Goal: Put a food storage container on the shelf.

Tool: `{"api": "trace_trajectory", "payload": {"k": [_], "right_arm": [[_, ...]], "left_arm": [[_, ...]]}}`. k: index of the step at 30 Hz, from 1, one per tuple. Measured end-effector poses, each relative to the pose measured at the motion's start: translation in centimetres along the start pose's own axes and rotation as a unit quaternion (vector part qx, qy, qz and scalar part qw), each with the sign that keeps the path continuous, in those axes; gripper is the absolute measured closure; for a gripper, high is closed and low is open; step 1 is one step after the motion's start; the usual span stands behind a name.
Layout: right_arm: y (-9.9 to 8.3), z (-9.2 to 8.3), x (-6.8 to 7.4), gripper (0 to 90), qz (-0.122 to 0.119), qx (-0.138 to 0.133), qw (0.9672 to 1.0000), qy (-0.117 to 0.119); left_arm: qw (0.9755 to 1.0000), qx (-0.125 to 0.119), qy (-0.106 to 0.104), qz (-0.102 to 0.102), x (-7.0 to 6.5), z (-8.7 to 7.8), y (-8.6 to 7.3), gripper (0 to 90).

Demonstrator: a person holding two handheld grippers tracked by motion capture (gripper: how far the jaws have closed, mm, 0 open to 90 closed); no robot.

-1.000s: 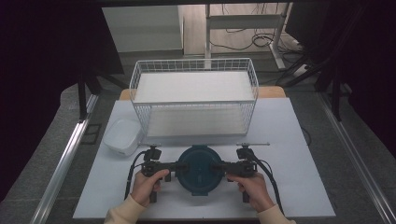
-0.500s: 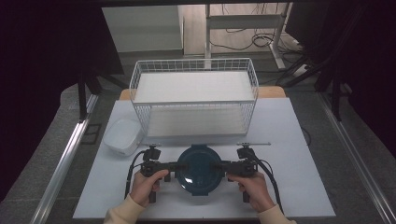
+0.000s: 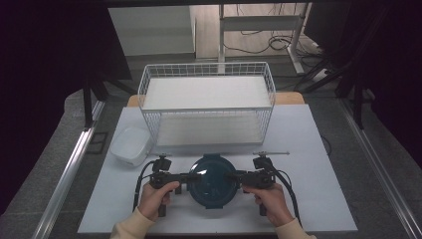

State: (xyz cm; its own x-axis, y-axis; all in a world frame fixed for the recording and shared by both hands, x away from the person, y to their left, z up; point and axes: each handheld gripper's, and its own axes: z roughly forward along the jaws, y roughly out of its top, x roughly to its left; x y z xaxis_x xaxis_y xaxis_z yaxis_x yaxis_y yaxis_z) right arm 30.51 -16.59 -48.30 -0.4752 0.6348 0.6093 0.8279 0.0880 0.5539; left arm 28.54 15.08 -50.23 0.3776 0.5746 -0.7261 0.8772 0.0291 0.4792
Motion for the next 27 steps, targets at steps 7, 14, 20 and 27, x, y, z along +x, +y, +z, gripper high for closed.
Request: {"api": "trace_trajectory", "payload": {"k": [7,14,20,27], "right_arm": [[0.1,-0.2,0.3,39.0,-0.008,-0.003,1.0000,-0.001],[0.5,-0.5,0.8,39.2,-0.019,-0.007,0.9998,-0.001],[0.9,-0.8,1.2,39.4,-0.031,-0.007,0.9995,-0.001],[1.6,-0.8,1.6,39.6,-0.040,-0.006,0.9992,0.003]], "left_arm": [[1.0000,-0.002,-0.001,0.005,-0.2,-0.3,0.1,39.7],[0.9999,-0.010,-0.004,0.006,-0.5,-0.6,0.2,39.8],[0.9998,-0.014,-0.006,0.010,-0.9,-0.9,0.4,39.8],[0.9997,-0.020,-0.004,0.011,-1.1,-1.5,0.8,39.9]]}}
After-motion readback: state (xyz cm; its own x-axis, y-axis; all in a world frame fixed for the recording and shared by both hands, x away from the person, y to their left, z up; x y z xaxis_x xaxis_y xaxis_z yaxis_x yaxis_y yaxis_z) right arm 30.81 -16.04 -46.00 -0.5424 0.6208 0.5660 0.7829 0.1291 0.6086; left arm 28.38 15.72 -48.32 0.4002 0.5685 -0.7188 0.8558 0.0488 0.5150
